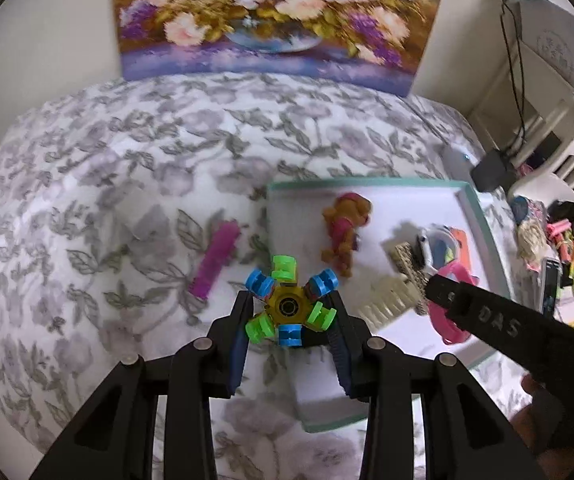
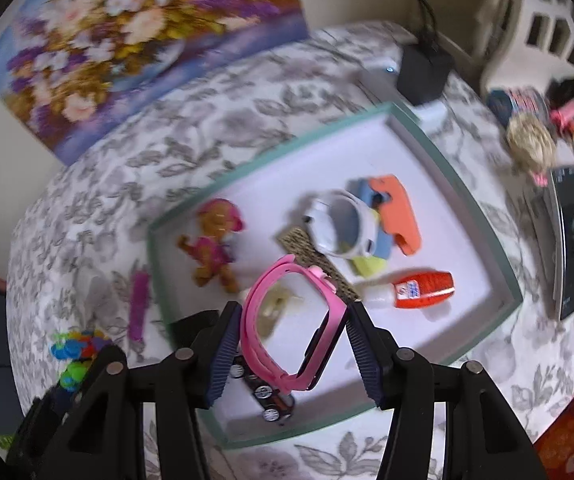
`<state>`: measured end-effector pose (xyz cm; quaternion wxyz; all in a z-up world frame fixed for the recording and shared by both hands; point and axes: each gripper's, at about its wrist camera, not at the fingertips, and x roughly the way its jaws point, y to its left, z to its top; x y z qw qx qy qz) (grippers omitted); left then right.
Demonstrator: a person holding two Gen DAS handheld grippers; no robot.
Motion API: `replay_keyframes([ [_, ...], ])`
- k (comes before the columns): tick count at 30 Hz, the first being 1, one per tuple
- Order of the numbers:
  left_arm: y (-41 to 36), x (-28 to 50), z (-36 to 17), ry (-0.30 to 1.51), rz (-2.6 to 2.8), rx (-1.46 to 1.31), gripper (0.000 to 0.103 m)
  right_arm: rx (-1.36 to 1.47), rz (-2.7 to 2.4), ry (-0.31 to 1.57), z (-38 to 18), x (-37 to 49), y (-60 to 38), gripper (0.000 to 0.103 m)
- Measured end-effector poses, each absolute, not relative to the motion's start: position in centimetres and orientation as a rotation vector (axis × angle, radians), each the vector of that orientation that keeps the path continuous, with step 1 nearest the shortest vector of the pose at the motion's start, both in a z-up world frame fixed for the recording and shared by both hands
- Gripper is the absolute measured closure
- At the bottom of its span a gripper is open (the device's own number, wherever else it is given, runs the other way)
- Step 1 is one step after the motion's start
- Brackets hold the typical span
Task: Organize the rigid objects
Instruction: 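Carry the block toy with the left tool while the right tool carries the watch over the tray, then open the left tool to drop the block toy in the tray while the right tool releases the watch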
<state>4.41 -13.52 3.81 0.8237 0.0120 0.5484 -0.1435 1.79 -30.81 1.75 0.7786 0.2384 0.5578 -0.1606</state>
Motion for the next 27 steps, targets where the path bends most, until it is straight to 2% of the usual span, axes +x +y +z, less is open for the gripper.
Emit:
replay_keyframes([
  [27, -20.3, 3.9, -0.8, 1.214, -0.405, 0.190, 0.065, 0.570, -0.479, 1.315, -1.7, 1.0, -35.0, 0.044],
])
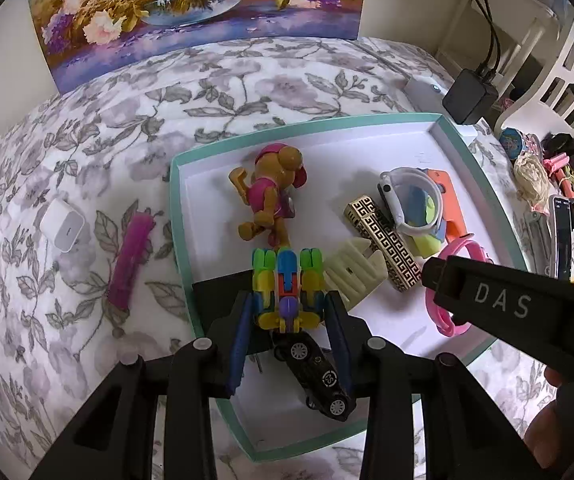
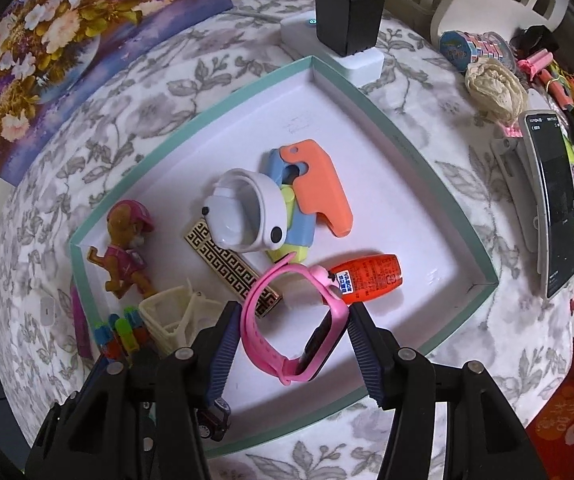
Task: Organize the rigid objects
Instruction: 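Open the left tool to drop the block toy in the tray while the right tool releases the watch, then withdraw both open tools from the tray back over the remaining objects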
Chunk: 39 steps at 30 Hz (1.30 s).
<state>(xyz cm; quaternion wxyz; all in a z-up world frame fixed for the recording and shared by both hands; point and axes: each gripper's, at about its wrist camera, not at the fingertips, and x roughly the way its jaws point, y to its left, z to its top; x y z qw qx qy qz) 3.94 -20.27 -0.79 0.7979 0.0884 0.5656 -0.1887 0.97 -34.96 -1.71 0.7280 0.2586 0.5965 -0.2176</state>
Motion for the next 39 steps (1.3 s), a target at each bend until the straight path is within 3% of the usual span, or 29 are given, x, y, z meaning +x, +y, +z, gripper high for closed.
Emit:
replay_keyframes([
  [2, -20.3, 4.0, -0.8, 1.217, -0.409, 0.189, 0.063, 0.572, -0.484, 1.319, -1.8, 0.9, -35.0, 0.045],
  [4, -20.4, 4.0, -0.8, 1.218, -0.408, 0.191, 0.053, 0.583, -0.487, 1.323, -2.0, 1.0, -35.1, 0.042],
  [6, -20.4, 4.0, -0.6, 1.213, -0.409, 0.192, 0.053, 0.586, -0.487, 1.331, -2.2, 1.1, -35.2, 0.032],
  [13, -19.2, 4.6, 0.2, 1.215, -0.384, 0.143, 0.052, 0.576, -0.478, 1.295, -0.9, 1.1, -34.8, 0.023],
  [20, -15.0, 6.5, 0.9, 1.221, -0.264, 0.015, 0.052, 0.539, -0.486, 1.245, 0.5, 1.2, -34.3, 0.006],
  [23, -13.1, 7.2, 0.9, 1.222, -0.204, -0.023, 0.051, 0.516, -0.475, 1.246, 0.6, 1.4, -33.9, 0.006],
  [24, -12.6, 7.4, 0.9, 1.223, -0.190, -0.034, 0.047, 0.512, -0.466, 1.247, 0.6, 1.5, -33.7, 0.005],
  [25, -12.0, 7.6, 1.0, 1.225, -0.169, -0.048, 0.032, 0.507, -0.461, 1.250, 0.5, 1.6, -33.6, 0.005],
  [26, -11.2, 7.9, 1.0, 1.222, -0.146, -0.065, 0.025, 0.500, -0.458, 1.252, 0.4, 1.7, -33.4, 0.005],
  [32, -7.7, 8.8, 1.7, 1.200, -0.053, -0.140, 0.022, 0.454, -0.439, 1.250, 0.5, 2.0, -32.3, 0.000],
  [35, -6.0, 9.1, 2.1, 1.182, 0.020, -0.147, 0.009, 0.436, -0.419, 1.247, 0.6, 2.3, -31.6, 0.000],
  [39, -3.7, 9.5, 2.2, 1.170, 0.090, -0.167, 0.008, 0.394, -0.392, 1.242, 0.9, 2.7, -30.2, 0.000],
])
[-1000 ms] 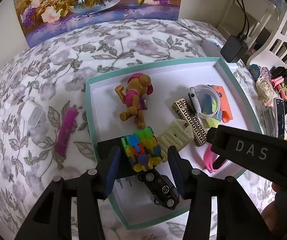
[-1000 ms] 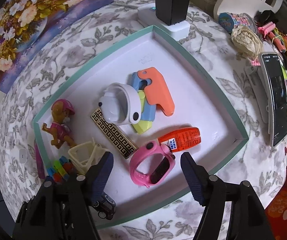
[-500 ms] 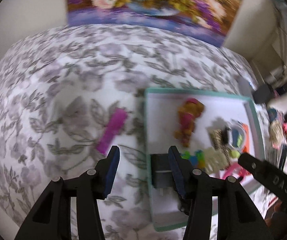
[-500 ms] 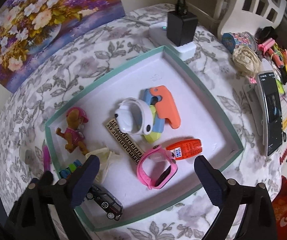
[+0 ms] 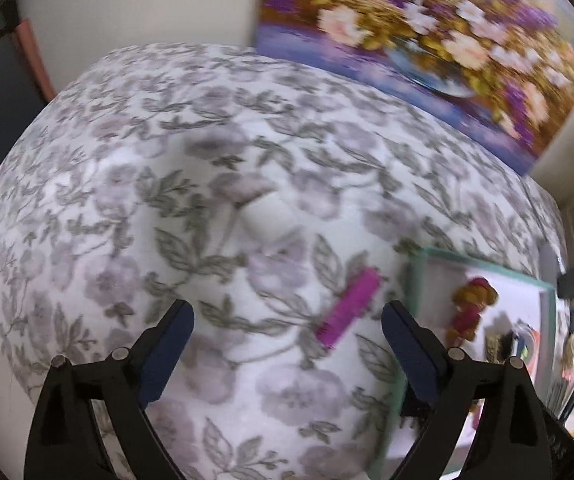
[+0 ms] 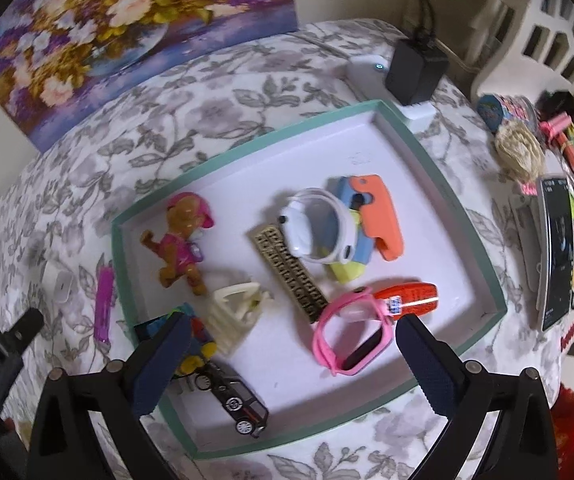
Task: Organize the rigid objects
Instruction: 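Withdraw both open tools from the tray back over the remaining objects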
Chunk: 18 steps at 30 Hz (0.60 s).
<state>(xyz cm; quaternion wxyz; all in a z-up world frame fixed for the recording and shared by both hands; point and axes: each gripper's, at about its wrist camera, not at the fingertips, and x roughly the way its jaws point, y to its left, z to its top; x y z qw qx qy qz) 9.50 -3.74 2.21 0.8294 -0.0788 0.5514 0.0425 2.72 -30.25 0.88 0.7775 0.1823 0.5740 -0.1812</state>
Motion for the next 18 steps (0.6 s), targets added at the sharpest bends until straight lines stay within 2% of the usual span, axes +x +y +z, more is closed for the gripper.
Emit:
replay_keyframes([
  [18, 2.8, 9.5, 2.9, 1.181, 0.206, -0.284, 0.008, 0.361, -0.165, 1.165, 2.7, 4.1, -23.3, 0.000],
])
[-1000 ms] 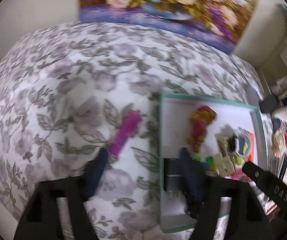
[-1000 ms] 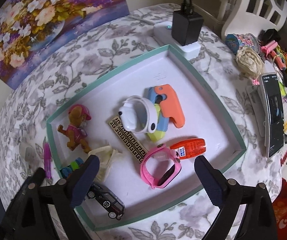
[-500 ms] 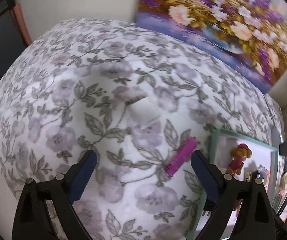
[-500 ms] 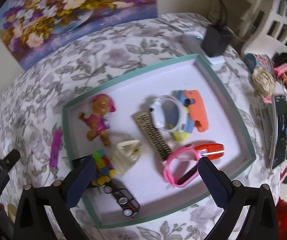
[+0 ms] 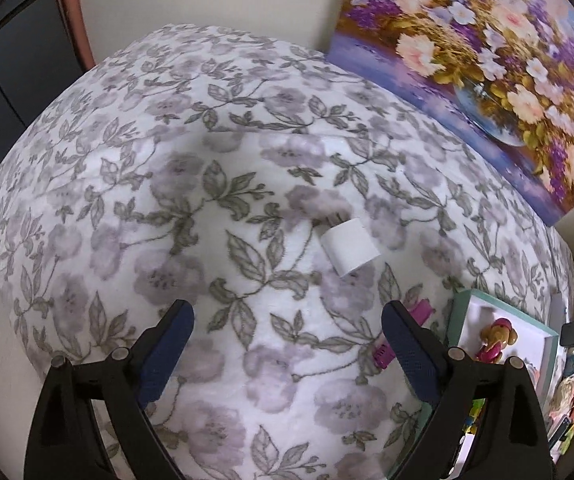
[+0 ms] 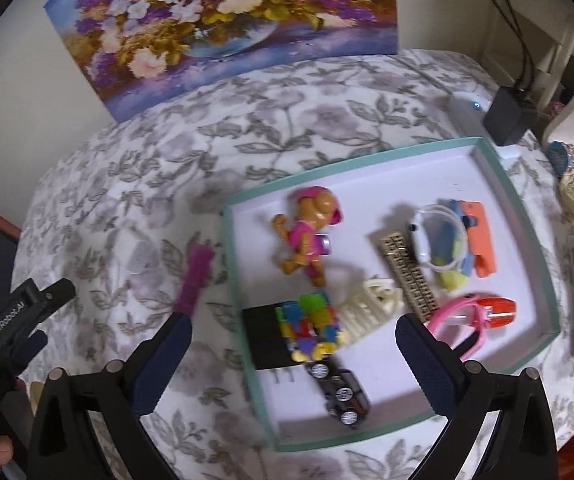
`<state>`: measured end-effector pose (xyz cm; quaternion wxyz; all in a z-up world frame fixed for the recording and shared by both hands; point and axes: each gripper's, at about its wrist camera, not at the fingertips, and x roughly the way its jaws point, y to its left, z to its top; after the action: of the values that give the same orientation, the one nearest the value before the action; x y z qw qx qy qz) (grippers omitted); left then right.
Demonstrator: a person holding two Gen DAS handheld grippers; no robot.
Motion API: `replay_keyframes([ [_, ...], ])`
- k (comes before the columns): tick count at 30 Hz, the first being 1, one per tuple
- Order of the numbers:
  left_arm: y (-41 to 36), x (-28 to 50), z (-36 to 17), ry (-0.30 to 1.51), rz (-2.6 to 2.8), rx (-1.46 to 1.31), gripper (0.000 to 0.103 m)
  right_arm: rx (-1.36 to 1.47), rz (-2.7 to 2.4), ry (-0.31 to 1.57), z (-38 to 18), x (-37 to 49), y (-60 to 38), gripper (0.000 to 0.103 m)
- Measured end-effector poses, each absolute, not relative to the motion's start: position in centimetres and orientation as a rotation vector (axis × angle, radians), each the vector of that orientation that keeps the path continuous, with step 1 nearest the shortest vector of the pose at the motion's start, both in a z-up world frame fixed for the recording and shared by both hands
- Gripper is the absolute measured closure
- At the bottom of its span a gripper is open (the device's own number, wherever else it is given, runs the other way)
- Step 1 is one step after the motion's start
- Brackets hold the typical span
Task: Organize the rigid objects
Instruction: 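Withdraw both open tools from the tray back over the remaining objects, then lower the right tool onto the purple tube and close it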
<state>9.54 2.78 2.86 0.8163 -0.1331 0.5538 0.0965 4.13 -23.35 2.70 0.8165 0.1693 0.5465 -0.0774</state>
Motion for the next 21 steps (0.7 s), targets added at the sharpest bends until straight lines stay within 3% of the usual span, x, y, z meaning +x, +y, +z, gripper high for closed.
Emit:
replay_keyframes([
  [21, 4.8, 10.0, 1.0, 1.262, 0.170, -0.378, 0.008, 0.355, -0.061, 1.166, 1.5, 5.8, -19.4, 0.000],
])
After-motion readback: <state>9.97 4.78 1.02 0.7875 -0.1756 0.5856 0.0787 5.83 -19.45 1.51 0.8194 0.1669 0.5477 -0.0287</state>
